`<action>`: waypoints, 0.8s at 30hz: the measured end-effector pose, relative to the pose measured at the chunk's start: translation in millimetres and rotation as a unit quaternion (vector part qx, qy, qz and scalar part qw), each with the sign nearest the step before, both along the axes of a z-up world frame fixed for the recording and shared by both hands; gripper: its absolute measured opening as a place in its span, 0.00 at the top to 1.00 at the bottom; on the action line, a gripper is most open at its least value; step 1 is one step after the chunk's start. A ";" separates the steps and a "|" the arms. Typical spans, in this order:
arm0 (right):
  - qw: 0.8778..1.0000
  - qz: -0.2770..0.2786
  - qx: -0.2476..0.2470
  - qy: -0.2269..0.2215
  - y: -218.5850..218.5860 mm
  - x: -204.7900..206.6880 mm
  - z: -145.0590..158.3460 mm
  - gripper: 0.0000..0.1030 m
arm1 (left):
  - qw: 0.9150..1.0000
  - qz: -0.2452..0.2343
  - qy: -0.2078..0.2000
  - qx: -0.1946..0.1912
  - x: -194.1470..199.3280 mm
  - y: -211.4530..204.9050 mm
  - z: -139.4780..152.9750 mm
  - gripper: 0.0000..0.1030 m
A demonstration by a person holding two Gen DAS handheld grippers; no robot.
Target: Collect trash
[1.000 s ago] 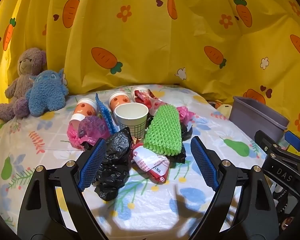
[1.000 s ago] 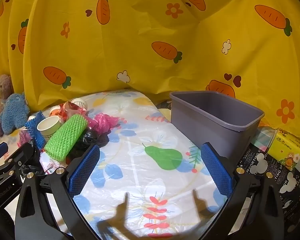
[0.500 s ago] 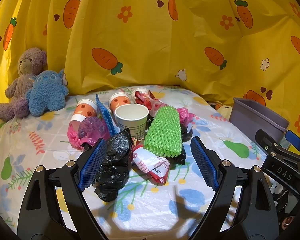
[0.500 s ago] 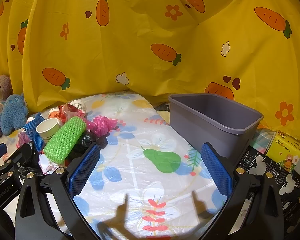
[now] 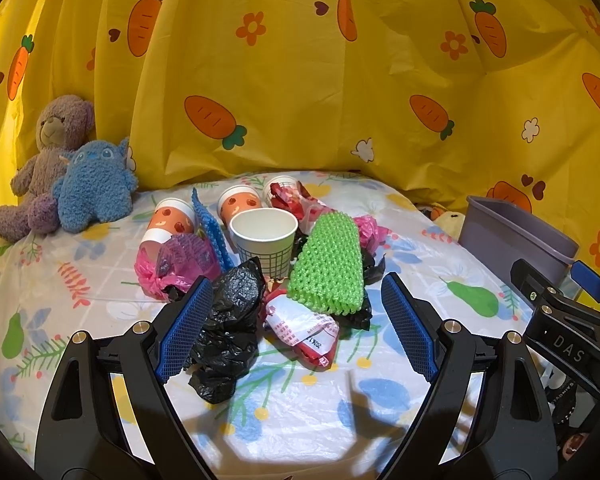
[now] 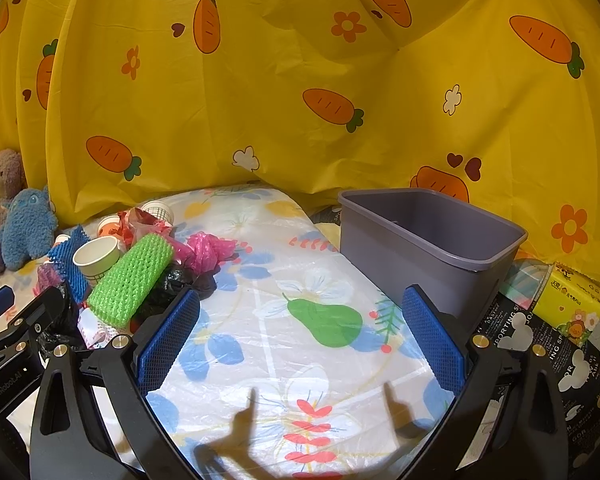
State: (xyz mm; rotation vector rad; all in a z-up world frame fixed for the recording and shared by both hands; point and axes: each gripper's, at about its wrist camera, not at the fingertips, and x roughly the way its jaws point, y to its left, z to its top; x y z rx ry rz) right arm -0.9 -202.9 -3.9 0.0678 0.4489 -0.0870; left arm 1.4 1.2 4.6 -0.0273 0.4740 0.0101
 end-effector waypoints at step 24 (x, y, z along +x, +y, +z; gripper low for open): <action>1.000 -0.001 -0.002 -0.002 -0.9 0.7 0.8 0.05 | 1.000 -0.001 0.001 0.001 0.7 -2.3 -1.4 0.18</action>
